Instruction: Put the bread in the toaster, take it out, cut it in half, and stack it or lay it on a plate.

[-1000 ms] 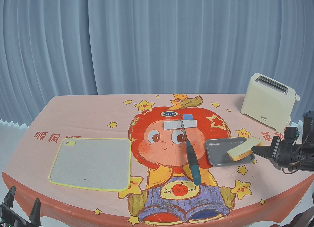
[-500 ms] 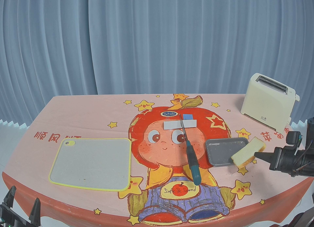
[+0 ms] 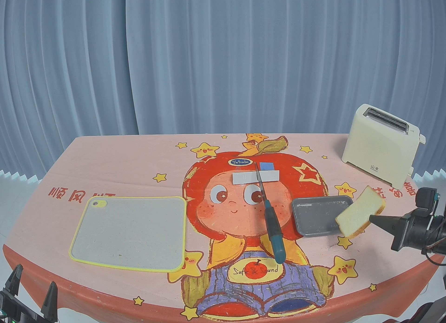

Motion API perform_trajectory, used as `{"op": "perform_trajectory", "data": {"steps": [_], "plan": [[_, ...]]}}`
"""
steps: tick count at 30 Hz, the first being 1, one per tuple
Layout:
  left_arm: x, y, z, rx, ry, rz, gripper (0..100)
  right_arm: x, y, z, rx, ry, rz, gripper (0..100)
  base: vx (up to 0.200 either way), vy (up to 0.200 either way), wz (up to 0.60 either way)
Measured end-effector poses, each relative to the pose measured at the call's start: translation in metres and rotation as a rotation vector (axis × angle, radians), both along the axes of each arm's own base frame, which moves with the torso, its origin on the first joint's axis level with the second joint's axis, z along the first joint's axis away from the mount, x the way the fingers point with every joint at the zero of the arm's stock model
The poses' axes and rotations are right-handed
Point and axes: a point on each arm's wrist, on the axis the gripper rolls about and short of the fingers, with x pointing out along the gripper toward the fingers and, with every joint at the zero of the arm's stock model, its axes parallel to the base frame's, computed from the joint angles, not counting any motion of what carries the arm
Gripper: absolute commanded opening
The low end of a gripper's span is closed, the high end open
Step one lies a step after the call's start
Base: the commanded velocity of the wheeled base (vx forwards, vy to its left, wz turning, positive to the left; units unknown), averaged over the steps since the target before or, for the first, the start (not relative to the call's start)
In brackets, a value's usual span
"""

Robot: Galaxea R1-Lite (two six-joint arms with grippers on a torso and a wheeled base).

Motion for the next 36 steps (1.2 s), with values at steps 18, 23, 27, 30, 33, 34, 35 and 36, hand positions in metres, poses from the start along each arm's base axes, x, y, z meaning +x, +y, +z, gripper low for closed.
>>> {"op": "perform_trajectory", "data": {"steps": [18, 23, 27, 30, 33, 34, 35, 36], "plan": [[0.0, 0.0, 0.0, 0.0, 0.0, 0.0, 100, -0.009, -0.002, 0.012, -0.04, -0.183, 0.051, 0, 0.0, 0.0, 0.0], [0.0, 0.0, 0.0, 0.0, 0.0, 0.001, 100, -0.014, -0.003, 0.005, -0.064, -0.189, 0.065, 0, 0.0, 0.0, 0.0], [0.0, 0.0, 0.0, 0.0, 0.0, 0.001, 100, -0.016, -0.004, 0.004, -0.079, -0.198, 0.075, 0, 0.0, 0.0, 0.0], [0.0, 0.0, 0.0, 0.0, 0.0, 0.001, 100, -0.018, -0.004, 0.002, -0.094, -0.197, 0.086, 0, 0.0, 0.0, 0.0], [0.0, 0.0, 0.0, 0.0, 0.0, 0.001, 100, -0.018, -0.005, 0.001, -0.113, -0.205, 0.093, 0, 0.0, 0.0, 0.0], [0.0, 0.0, 0.0, 0.0, 0.0, 0.001, 100, -0.017, -0.005, 0.002, -0.12, -0.209, 0.095, 0, 0.0, 0.0, 0.0], [0.0, 0.0, 0.0, 0.0, 0.0, 0.001, 100, -0.017, -0.005, 0.002, -0.124, -0.213, 0.097, 0, 0.0, 0.0, 0.0], [0.0, 0.0, 0.0, 0.0, 0.0, 0.001, 100, -0.017, -0.005, 0.002, -0.129, -0.213, 0.099, 0, 0.0, 0.0, 0.0]]}}
